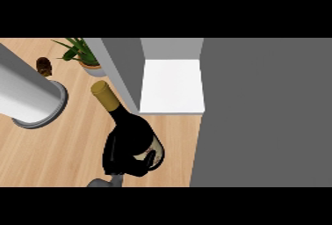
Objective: Pick up the wine, place it into the cabinet and close the cabinet
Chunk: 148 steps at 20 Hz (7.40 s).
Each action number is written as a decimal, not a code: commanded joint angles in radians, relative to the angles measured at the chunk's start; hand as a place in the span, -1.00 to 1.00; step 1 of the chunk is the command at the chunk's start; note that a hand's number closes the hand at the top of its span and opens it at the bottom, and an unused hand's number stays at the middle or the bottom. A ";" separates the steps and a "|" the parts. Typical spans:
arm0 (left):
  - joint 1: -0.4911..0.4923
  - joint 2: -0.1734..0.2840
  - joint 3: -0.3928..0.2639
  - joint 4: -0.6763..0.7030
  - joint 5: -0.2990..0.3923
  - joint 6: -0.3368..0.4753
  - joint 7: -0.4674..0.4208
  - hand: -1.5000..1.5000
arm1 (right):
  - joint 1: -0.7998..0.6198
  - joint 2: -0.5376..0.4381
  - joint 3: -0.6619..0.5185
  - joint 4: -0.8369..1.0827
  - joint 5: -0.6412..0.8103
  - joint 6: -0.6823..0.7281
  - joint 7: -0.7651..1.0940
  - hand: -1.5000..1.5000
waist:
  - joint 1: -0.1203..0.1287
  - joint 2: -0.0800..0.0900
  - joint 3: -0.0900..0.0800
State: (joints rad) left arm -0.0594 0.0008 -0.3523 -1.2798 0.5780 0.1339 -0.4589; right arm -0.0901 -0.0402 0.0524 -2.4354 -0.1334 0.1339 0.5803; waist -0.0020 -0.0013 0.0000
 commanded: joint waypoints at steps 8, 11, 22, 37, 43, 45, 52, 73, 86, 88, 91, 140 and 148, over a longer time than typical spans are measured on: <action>-0.124 -0.001 -0.076 0.216 0.159 0.091 -0.106 1.00 | -0.001 0.003 0.029 -0.038 -0.015 -0.013 0.036 -1.00 | -0.003 0.002 0.000; -0.176 -0.001 -0.176 0.338 0.260 0.128 -0.241 1.00 | 0.018 -0.001 0.006 -0.018 -0.032 0.004 -0.004 -1.00 | -0.008 0.003 0.000; -0.450 -0.001 -0.169 0.553 0.422 0.112 -0.298 1.00 | 0.043 0.000 0.007 0.025 -0.056 0.042 -0.054 -1.00 | -0.017 0.005 -0.001; -0.653 -0.001 -0.145 0.612 0.536 0.229 -0.243 1.00 | 0.082 0.001 0.012 0.007 -0.036 0.044 -0.083 -1.00 | -0.016 0.003 0.000; -0.762 -0.001 -0.065 0.771 0.529 0.154 -0.245 1.00 | 0.125 0.019 0.040 0.054 -0.017 0.079 -0.162 -1.00 | -0.016 0.004 0.000; -0.835 -0.001 -0.064 0.865 0.569 0.136 -0.259 1.00 | 0.000 0.010 0.012 0.051 -0.042 0.018 -0.071 -1.00 | -0.030 0.010 -0.001; -0.939 -0.001 -0.072 0.918 0.597 0.169 -0.189 1.00 | 0.065 -0.028 -0.067 0.048 -0.134 0.084 -0.124 -1.00 | -0.049 0.013 -0.001; -0.899 -0.001 -0.171 0.954 0.704 0.180 -0.211 1.00 | -0.045 0.005 0.024 0.140 -0.061 0.066 -0.137 -1.00 | -0.112 0.029 -0.002; -0.886 -0.001 -0.260 0.861 0.842 0.250 -0.273 1.00 | -0.052 0.012 0.023 0.157 -0.086 0.067 -0.139 -1.00 | -0.135 0.033 -0.002; -0.922 -0.001 -0.241 0.896 0.865 0.240 -0.257 1.00 | -0.032 -0.010 0.002 0.161 -0.097 0.094 -0.160 -1.00 | -0.130 0.034 -0.001; -0.915 0.000 -0.256 0.866 0.912 0.287 -0.302 -1.00 | -0.042 0.015 0.052 0.144 -0.052 0.069 -0.147 -1.00 | -0.140 0.034 -0.003; -0.819 0.000 -0.642 0.622 0.983 0.443 -0.522 -1.00 | -0.036 0.011 0.052 0.094 -0.029 0.014 -0.057 -1.00 | -0.038 0.007 0.000; -0.749 -0.001 -0.554 0.631 0.836 0.371 -0.537 -1.00 | -0.021 0.007 0.020 0.132 -0.022 0.024 -0.125 -1.00 | -0.001 0.002 0.000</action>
State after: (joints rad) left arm -0.8592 0.0039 -0.9338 -0.6501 1.4740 0.5316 -0.9567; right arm -0.1019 -0.0349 0.0826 -2.3503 -0.1695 0.1484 0.5029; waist -0.0160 0.0017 -0.0001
